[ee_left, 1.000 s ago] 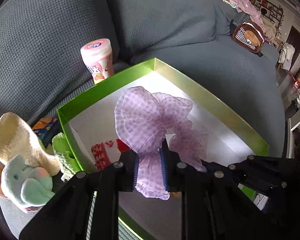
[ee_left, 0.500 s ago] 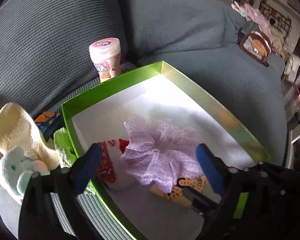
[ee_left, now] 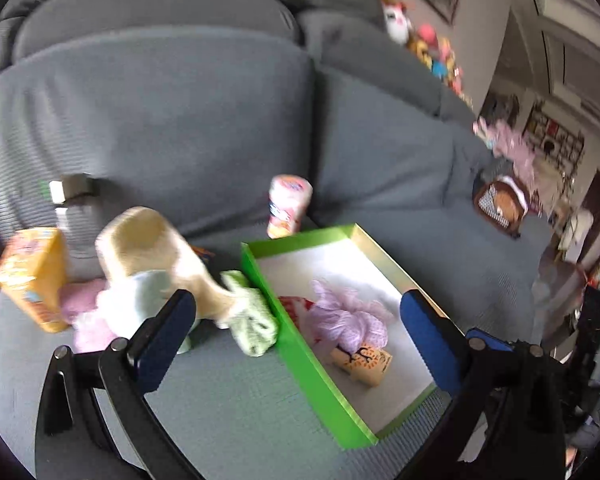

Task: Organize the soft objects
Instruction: 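Carry the scrunchie into the green box and open the right gripper, then grasp the cream-and-blue plush toy with the right gripper and lift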

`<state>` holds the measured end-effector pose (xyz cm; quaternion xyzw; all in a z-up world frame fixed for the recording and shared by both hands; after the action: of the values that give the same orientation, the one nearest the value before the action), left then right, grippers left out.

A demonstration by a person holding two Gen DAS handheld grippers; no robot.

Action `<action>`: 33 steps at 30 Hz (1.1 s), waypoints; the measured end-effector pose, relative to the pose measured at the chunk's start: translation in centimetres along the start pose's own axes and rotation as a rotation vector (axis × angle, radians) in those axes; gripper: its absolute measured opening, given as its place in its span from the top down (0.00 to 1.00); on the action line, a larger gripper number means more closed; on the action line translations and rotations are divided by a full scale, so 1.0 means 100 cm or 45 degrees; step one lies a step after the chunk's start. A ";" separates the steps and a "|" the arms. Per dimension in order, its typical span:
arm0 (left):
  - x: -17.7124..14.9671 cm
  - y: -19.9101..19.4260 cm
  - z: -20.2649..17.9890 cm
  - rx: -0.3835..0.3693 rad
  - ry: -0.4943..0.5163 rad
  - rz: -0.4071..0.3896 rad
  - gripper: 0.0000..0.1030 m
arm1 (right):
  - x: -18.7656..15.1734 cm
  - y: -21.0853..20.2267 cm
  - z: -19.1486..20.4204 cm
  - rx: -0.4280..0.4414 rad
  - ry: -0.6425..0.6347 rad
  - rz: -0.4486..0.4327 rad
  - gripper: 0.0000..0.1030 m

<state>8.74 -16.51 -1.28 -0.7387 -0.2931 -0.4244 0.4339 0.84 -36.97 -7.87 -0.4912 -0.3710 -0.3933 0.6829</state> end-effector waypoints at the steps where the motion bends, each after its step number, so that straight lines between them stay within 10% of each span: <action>1: -0.002 -0.011 0.008 0.008 -0.029 -0.004 0.01 | -0.001 -0.001 0.007 0.018 -0.014 -0.009 0.31; 10: -0.086 -0.048 0.096 0.309 -0.069 0.291 0.01 | -0.044 0.009 0.080 0.236 -0.081 0.070 0.30; 14: -0.122 -0.054 0.129 0.292 -0.151 0.407 0.01 | -0.062 0.045 0.136 0.345 -0.173 0.178 0.30; 33: -0.105 -0.044 0.210 0.311 -0.352 0.310 0.01 | -0.032 0.243 0.213 0.145 -0.375 0.291 0.32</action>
<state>8.17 3.50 -14.38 -0.7616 -0.3078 -0.2251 0.5239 18.86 -10.84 -14.80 -0.5428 -0.4304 -0.2154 0.6883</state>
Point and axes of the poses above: each gripper's, at about its wrist camera, not at the fingertips, and y roughly the way its jaws point, z to its left, x to its top, the point moved 5 cm from there along y, roughly the way its jaws point, and after that the axes turned 9 degrees about -z, right-handed, at the moved point
